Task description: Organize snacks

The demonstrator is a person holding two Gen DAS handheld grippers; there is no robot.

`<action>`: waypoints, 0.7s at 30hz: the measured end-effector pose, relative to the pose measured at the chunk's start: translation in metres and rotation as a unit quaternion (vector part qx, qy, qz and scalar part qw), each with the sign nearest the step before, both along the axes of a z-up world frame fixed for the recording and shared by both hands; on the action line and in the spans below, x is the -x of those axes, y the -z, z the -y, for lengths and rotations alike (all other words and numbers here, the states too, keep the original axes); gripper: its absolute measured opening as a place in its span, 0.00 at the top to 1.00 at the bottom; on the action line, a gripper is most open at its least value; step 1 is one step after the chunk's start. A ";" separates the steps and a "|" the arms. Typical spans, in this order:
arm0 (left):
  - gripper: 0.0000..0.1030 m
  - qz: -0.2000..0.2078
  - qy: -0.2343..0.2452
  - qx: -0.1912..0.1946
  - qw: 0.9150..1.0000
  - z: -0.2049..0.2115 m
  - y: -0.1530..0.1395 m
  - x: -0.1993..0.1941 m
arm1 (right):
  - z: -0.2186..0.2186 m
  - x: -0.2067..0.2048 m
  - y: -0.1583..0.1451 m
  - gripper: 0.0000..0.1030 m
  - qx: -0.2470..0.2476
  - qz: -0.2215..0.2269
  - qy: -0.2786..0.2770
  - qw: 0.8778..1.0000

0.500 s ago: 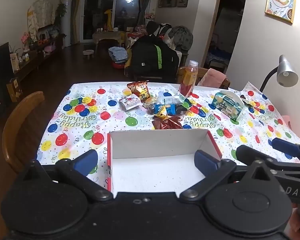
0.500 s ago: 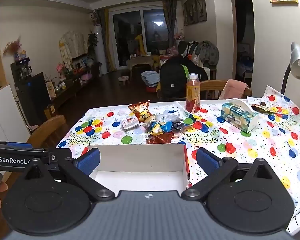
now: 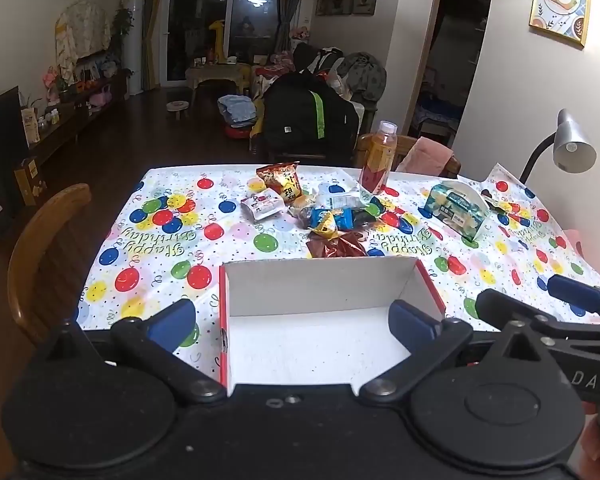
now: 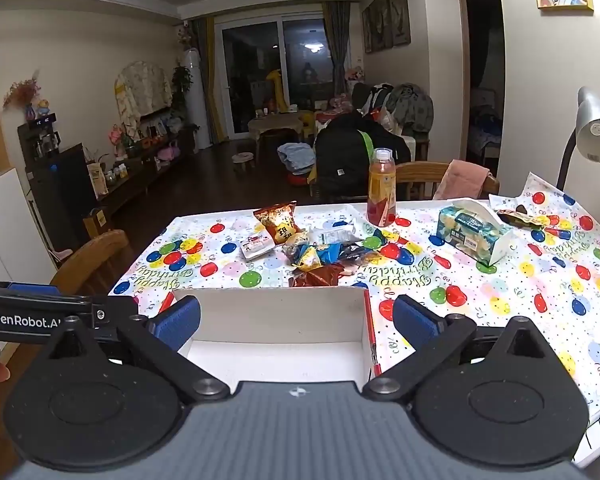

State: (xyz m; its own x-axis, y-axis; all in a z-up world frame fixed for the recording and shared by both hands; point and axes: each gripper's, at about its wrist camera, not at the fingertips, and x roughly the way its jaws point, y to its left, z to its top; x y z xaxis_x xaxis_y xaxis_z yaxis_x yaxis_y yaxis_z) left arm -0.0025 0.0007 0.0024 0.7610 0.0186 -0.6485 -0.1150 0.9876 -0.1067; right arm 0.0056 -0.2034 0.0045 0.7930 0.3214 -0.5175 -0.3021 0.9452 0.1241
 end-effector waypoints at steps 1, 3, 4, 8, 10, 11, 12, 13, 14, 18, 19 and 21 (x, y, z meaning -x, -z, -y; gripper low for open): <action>0.00 -0.001 0.000 0.001 1.000 0.000 0.000 0.001 | 0.000 -0.001 0.000 0.00 0.000 -0.001 0.000 1.000; 0.00 0.000 0.000 -0.002 1.000 -0.003 0.003 0.005 | 0.004 0.004 -0.003 0.00 0.001 0.000 0.003 1.000; 0.01 0.001 0.001 -0.002 1.000 -0.003 0.003 0.006 | 0.004 0.004 -0.002 0.00 0.002 0.001 0.003 1.000; 0.00 -0.001 0.001 -0.004 1.000 -0.005 0.002 0.007 | 0.001 0.005 -0.002 0.00 0.004 0.002 0.004 1.000; 0.00 -0.004 0.005 -0.002 1.000 -0.004 0.003 0.006 | 0.001 0.005 -0.002 0.00 0.004 0.002 0.004 1.000; 0.00 -0.004 0.005 -0.003 1.000 -0.004 0.003 0.006 | 0.001 0.005 -0.001 0.00 0.004 0.003 0.003 1.000; 0.00 -0.003 0.006 -0.001 1.000 -0.004 0.004 0.006 | 0.001 0.004 -0.001 0.00 0.004 0.003 0.003 1.000; 0.00 -0.002 0.007 -0.001 1.000 -0.004 0.003 0.006 | 0.001 0.004 -0.001 0.00 0.004 0.003 0.003 1.000; 0.00 -0.002 0.008 0.000 1.000 -0.005 0.003 0.007 | 0.001 0.004 -0.001 0.00 0.004 0.002 0.003 1.000; 0.00 -0.004 0.014 0.005 1.000 -0.005 0.004 0.008 | 0.002 0.006 0.000 0.00 0.006 0.000 0.006 1.000; 0.00 -0.006 0.014 0.006 1.000 -0.005 0.005 0.008 | 0.002 0.008 0.000 0.00 0.007 0.000 0.007 1.000; 0.00 -0.008 0.017 0.008 1.000 -0.005 0.006 0.008 | 0.002 0.009 0.001 0.00 0.008 -0.001 0.009 1.000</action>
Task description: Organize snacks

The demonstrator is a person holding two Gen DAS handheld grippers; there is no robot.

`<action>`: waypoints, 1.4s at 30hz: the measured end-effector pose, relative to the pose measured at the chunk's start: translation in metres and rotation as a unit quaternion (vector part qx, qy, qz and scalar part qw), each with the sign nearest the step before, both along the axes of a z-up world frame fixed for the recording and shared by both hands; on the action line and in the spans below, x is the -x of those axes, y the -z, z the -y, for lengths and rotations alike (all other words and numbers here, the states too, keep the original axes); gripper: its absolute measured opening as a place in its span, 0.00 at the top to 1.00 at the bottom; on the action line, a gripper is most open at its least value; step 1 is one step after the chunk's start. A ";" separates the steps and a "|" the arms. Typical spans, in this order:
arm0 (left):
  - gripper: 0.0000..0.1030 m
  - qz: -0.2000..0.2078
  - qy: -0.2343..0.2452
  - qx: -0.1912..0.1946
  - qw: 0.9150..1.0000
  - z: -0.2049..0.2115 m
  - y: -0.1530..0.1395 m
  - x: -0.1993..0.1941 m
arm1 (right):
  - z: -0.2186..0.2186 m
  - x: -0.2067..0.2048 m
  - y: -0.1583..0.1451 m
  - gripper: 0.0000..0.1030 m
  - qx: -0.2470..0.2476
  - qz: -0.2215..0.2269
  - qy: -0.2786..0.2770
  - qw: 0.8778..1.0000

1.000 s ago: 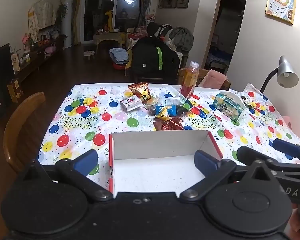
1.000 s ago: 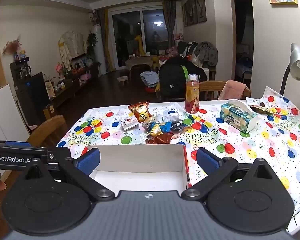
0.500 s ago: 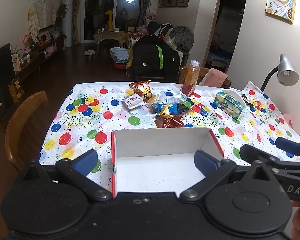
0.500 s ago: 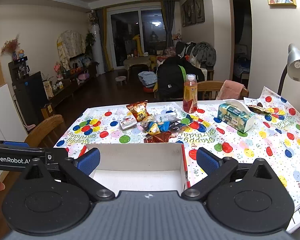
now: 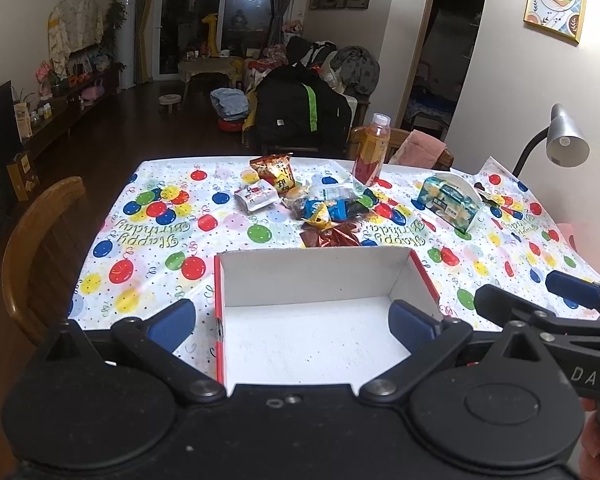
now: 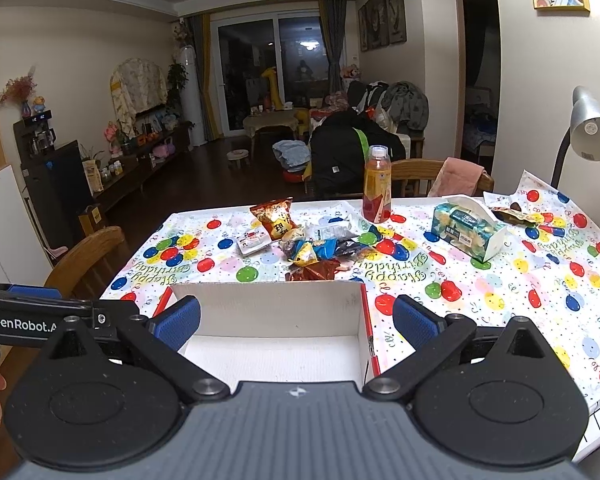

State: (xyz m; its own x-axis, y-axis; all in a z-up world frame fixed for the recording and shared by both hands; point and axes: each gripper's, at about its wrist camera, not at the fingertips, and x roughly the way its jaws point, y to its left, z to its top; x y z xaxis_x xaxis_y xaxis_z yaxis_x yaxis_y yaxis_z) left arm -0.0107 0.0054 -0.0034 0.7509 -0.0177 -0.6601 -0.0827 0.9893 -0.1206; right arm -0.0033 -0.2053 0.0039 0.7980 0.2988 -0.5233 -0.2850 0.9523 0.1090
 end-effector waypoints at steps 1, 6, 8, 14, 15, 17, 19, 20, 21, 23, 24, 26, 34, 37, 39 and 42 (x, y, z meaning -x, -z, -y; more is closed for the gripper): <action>0.00 -0.001 0.001 0.001 1.000 0.000 0.000 0.000 | 0.000 0.000 0.000 0.00 0.001 0.000 0.001 1.000; 0.01 -0.003 0.012 0.005 1.000 0.003 0.001 0.002 | 0.002 0.005 0.001 0.00 0.001 -0.002 0.010 1.000; 0.01 -0.003 0.014 0.004 1.000 0.005 0.001 0.002 | 0.003 0.007 0.001 0.00 0.001 -0.004 0.013 1.000; 0.01 -0.004 0.019 0.003 1.000 0.008 0.001 0.004 | 0.005 0.010 0.003 0.00 0.001 -0.005 0.019 1.000; 0.01 -0.004 0.020 0.003 1.000 0.008 0.001 0.004 | 0.006 0.012 0.003 0.00 0.000 -0.005 0.020 1.000; 0.01 -0.005 0.022 0.004 1.000 0.009 0.001 0.004 | 0.007 0.014 0.002 0.00 0.000 -0.006 0.023 1.000; 0.01 -0.005 0.023 0.007 1.000 0.009 0.002 0.005 | 0.008 0.014 0.003 0.00 -0.001 -0.007 0.024 1.000; 0.01 -0.006 0.024 0.007 1.000 0.010 0.002 0.005 | 0.008 0.014 0.003 0.00 0.000 -0.007 0.025 1.000; 0.01 -0.006 0.024 0.007 1.000 0.010 0.002 0.005 | 0.008 0.015 0.003 0.00 0.000 -0.007 0.026 1.000; 0.01 -0.005 0.026 0.007 1.000 0.010 0.002 0.006 | 0.008 0.016 0.003 0.00 0.000 -0.007 0.027 1.000; 0.01 -0.005 0.026 0.007 1.000 0.010 0.001 0.006 | 0.008 0.016 0.003 0.00 0.000 -0.007 0.027 1.000; 0.01 -0.005 0.026 0.007 1.000 0.010 0.002 0.006 | 0.009 0.018 0.003 0.00 0.001 -0.006 0.029 1.000; 0.00 -0.008 0.030 0.005 1.000 0.013 0.003 0.007 | 0.010 0.019 0.002 0.00 0.002 -0.007 0.031 1.000; 0.00 -0.009 0.032 0.000 0.999 0.015 0.003 0.007 | 0.014 0.022 0.000 0.00 0.001 -0.006 0.033 0.999; 0.01 -0.010 0.034 0.001 0.999 0.016 0.003 0.006 | 0.015 0.021 -0.002 0.00 0.001 -0.004 0.034 0.999; 0.00 -0.010 0.035 0.003 0.999 0.017 0.003 0.003 | 0.016 0.020 -0.002 0.00 0.000 -0.004 0.033 0.999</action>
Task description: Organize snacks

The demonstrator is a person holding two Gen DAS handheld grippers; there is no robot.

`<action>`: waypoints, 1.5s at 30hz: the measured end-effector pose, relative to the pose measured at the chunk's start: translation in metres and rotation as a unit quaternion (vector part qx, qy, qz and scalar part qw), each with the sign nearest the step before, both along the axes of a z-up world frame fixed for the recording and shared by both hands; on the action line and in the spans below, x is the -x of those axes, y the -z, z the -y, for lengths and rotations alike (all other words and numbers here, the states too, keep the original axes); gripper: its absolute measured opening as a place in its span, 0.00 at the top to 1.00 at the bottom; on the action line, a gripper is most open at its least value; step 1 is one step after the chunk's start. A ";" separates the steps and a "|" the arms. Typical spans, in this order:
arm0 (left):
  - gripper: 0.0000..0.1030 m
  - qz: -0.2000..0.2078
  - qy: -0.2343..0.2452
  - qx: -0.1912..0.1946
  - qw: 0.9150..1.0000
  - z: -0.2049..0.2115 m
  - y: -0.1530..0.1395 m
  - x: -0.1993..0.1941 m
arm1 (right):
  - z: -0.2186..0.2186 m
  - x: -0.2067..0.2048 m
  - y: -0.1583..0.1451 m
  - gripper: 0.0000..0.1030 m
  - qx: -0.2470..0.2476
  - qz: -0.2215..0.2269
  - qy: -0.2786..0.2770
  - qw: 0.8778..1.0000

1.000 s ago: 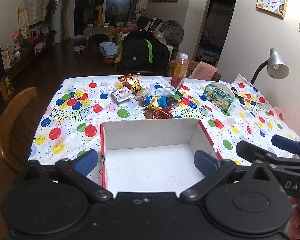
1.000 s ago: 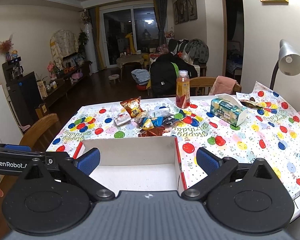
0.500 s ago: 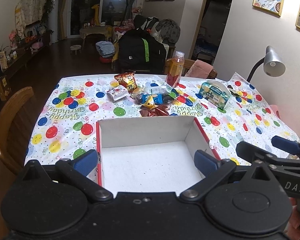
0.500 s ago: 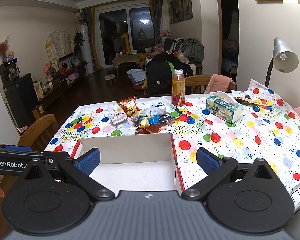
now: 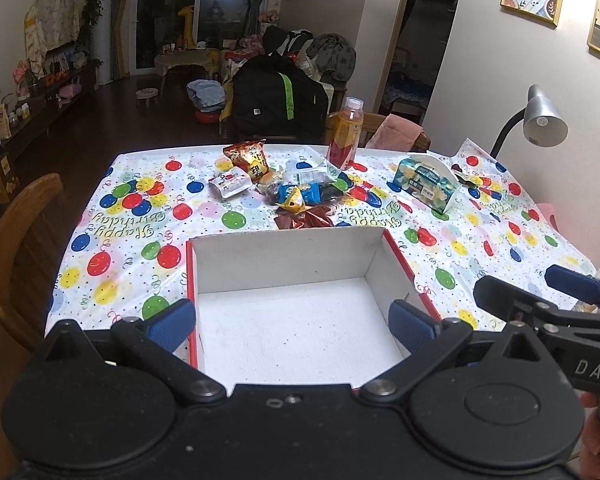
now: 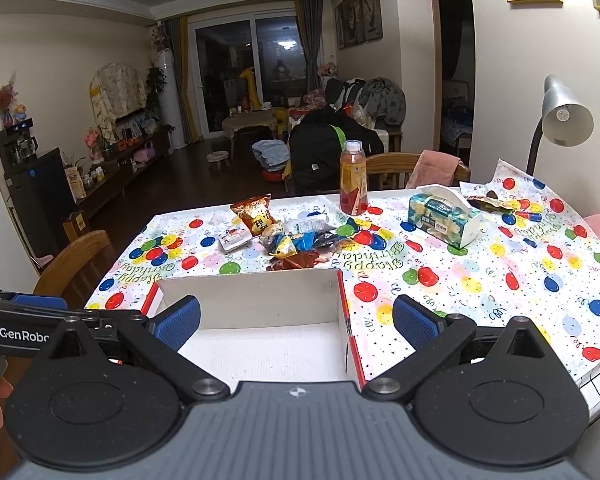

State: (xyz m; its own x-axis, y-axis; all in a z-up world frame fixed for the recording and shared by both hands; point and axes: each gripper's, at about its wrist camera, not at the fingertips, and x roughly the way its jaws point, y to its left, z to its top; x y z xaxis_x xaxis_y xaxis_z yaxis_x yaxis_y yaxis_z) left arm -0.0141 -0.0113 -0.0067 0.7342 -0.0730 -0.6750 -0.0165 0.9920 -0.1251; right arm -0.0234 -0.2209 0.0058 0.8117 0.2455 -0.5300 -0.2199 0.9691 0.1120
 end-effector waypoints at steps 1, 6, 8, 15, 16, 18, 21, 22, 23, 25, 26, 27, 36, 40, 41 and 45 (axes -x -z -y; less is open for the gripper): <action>0.00 0.000 0.000 -0.003 1.000 0.001 0.000 -0.001 | 0.000 0.000 0.000 0.00 0.000 0.000 -0.001 1.000; 0.01 -0.002 -0.001 -0.008 1.000 0.002 0.002 -0.011 | -0.003 -0.009 0.002 0.00 0.002 -0.002 -0.010 1.000; 0.01 -0.003 0.001 -0.002 1.000 0.002 0.003 -0.016 | -0.002 -0.018 0.002 0.00 -0.002 -0.007 -0.017 1.000; 0.01 -0.004 0.004 -0.012 1.000 0.005 0.004 -0.042 | 0.005 -0.060 0.004 0.00 -0.007 -0.039 -0.042 0.998; 0.01 -0.006 0.005 -0.016 1.000 0.006 0.004 -0.047 | 0.007 -0.068 0.004 0.00 -0.004 -0.045 -0.046 0.998; 0.01 -0.010 0.002 -0.025 1.000 0.005 0.005 -0.058 | 0.010 -0.080 0.005 0.00 0.001 -0.051 -0.052 0.997; 0.01 -0.013 -0.006 -0.025 1.000 0.002 0.006 -0.072 | 0.016 -0.104 0.005 0.00 0.008 -0.063 -0.059 0.996; 0.01 -0.014 -0.009 -0.025 1.000 0.001 0.006 -0.077 | 0.018 -0.113 0.004 0.00 0.007 -0.069 -0.061 0.996; 0.01 -0.015 -0.012 -0.024 1.000 -0.001 0.005 -0.083 | 0.021 -0.120 0.003 0.00 0.006 -0.074 -0.062 0.995; 0.01 -0.016 -0.015 -0.021 1.000 -0.005 0.003 -0.094 | 0.026 -0.138 0.001 0.00 0.003 -0.089 -0.064 0.994; 0.01 -0.016 -0.017 -0.021 1.000 -0.007 0.002 -0.101 | 0.028 -0.147 0.000 0.00 0.001 -0.096 -0.065 0.993; 0.01 -0.015 -0.018 -0.021 1.000 -0.009 0.001 -0.107 | 0.030 -0.154 -0.002 0.00 -0.001 -0.102 -0.067 0.993; 0.02 -0.031 -0.015 -0.030 0.999 -0.017 -0.004 -0.180 | 0.029 -0.228 -0.005 0.01 -0.002 -0.154 -0.098 0.983; 0.02 -0.038 -0.013 -0.031 0.999 -0.018 0.001 -0.215 | 0.018 -0.258 0.005 0.04 0.018 -0.166 -0.124 0.978; 0.03 -0.043 -0.014 -0.027 0.999 -0.019 0.003 -0.226 | 0.015 -0.266 0.009 0.04 0.022 -0.171 -0.130 0.976; 0.04 -0.057 -0.012 -0.018 0.998 -0.019 0.013 -0.263 | 0.001 -0.291 0.025 0.04 0.039 -0.184 -0.157 0.970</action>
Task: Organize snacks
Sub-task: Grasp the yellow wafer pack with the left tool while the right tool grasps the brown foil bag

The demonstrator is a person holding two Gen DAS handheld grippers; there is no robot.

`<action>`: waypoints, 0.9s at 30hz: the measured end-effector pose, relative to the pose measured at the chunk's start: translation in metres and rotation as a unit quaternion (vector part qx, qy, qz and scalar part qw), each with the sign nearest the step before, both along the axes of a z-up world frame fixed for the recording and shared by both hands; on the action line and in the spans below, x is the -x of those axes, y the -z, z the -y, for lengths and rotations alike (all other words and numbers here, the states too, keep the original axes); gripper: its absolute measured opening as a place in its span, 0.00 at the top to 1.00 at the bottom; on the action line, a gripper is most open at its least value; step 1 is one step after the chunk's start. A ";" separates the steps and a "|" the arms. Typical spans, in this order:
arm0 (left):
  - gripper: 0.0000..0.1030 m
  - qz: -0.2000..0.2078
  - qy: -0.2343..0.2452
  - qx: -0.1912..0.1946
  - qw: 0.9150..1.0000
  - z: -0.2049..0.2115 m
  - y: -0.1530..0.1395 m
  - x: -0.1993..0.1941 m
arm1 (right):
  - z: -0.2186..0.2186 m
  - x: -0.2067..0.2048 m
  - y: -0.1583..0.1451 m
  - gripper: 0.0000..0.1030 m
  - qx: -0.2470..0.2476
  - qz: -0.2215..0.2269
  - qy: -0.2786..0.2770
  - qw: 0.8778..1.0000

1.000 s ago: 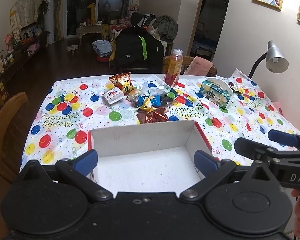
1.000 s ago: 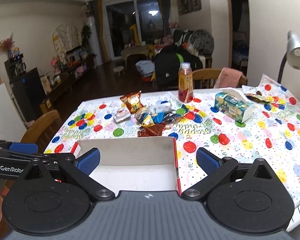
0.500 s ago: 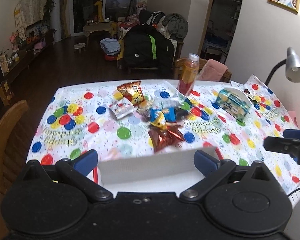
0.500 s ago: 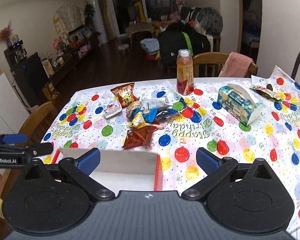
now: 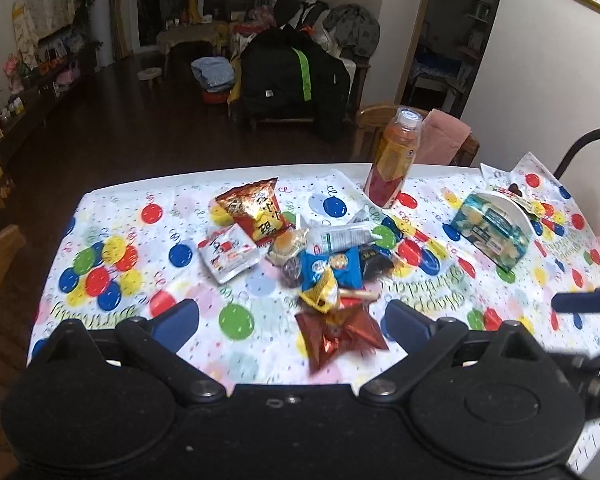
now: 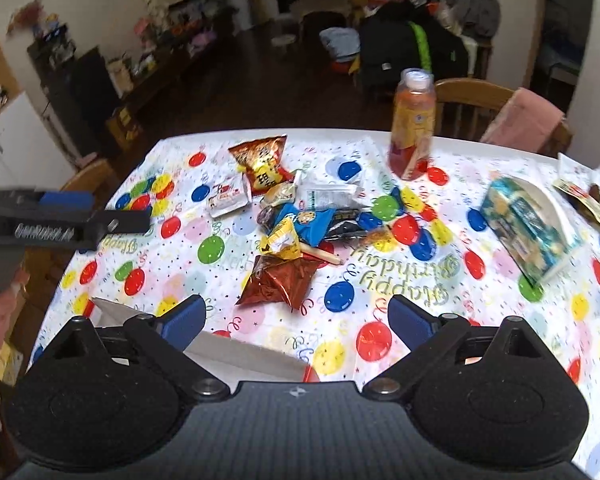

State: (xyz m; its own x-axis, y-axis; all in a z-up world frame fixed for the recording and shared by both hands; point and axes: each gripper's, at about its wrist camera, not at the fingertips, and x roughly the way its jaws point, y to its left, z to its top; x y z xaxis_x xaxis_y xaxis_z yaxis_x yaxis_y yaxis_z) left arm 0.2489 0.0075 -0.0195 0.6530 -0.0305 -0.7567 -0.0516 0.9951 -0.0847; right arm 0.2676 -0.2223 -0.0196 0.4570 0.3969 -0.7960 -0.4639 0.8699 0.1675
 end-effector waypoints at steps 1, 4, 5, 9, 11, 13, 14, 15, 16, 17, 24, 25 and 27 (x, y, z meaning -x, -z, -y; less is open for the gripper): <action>0.04 -0.004 0.003 0.001 1.000 0.001 0.003 -0.009 | -0.004 -0.006 0.005 0.04 0.005 -0.003 -0.009 1.000; 0.05 -0.027 0.014 0.012 0.999 0.005 0.017 -0.038 | -0.014 -0.023 0.020 0.05 0.015 -0.015 -0.032 0.999; 0.06 -0.035 0.016 0.016 0.999 0.006 0.022 -0.046 | -0.017 -0.028 0.024 0.05 0.019 -0.019 -0.036 0.999; 0.07 -0.060 0.022 0.015 0.998 0.014 0.044 -0.076 | -0.028 -0.046 0.044 0.05 0.033 -0.035 -0.052 0.997; 0.07 -0.073 0.028 0.013 0.997 0.018 0.056 -0.089 | -0.033 -0.056 0.054 0.10 0.038 -0.043 -0.062 0.996; 0.09 -0.089 0.029 0.014 0.995 0.020 0.069 -0.101 | -0.036 -0.065 0.064 0.13 0.043 -0.051 -0.063 0.996; 0.10 -0.098 0.029 0.016 0.995 0.020 0.076 -0.106 | -0.037 -0.069 0.069 0.13 0.044 -0.056 -0.067 0.995; 0.10 -0.105 0.029 0.018 0.994 0.020 0.082 -0.111 | -0.039 -0.071 0.074 0.13 0.044 -0.060 -0.071 0.995; 0.11 -0.111 0.028 0.019 0.993 0.021 0.088 -0.115 | -0.041 -0.074 0.078 0.13 0.045 -0.065 -0.076 0.994; 0.12 -0.118 0.026 0.018 0.993 0.021 0.093 -0.120 | -0.044 -0.076 0.083 0.13 0.047 -0.069 -0.080 0.993; 0.18 -0.147 0.027 0.022 0.989 0.024 0.123 -0.141 | -0.059 -0.090 0.114 0.21 0.056 -0.096 -0.101 0.989; 0.20 -0.148 0.028 0.021 0.988 0.025 0.126 -0.144 | -0.061 -0.092 0.118 0.21 0.058 -0.100 -0.102 0.988; 0.21 -0.150 0.032 0.022 0.988 0.026 0.131 -0.148 | -0.064 -0.096 0.126 0.21 0.060 -0.106 -0.104 0.987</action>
State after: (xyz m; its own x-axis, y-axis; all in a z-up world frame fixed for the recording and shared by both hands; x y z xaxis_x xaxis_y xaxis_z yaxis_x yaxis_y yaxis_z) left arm 0.3968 -0.0188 -0.1510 0.3950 -0.1012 -0.9131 -0.0186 0.9928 -0.1181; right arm 0.3634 -0.1579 -0.1452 0.1932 0.3620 -0.9119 -0.5999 0.7791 0.1822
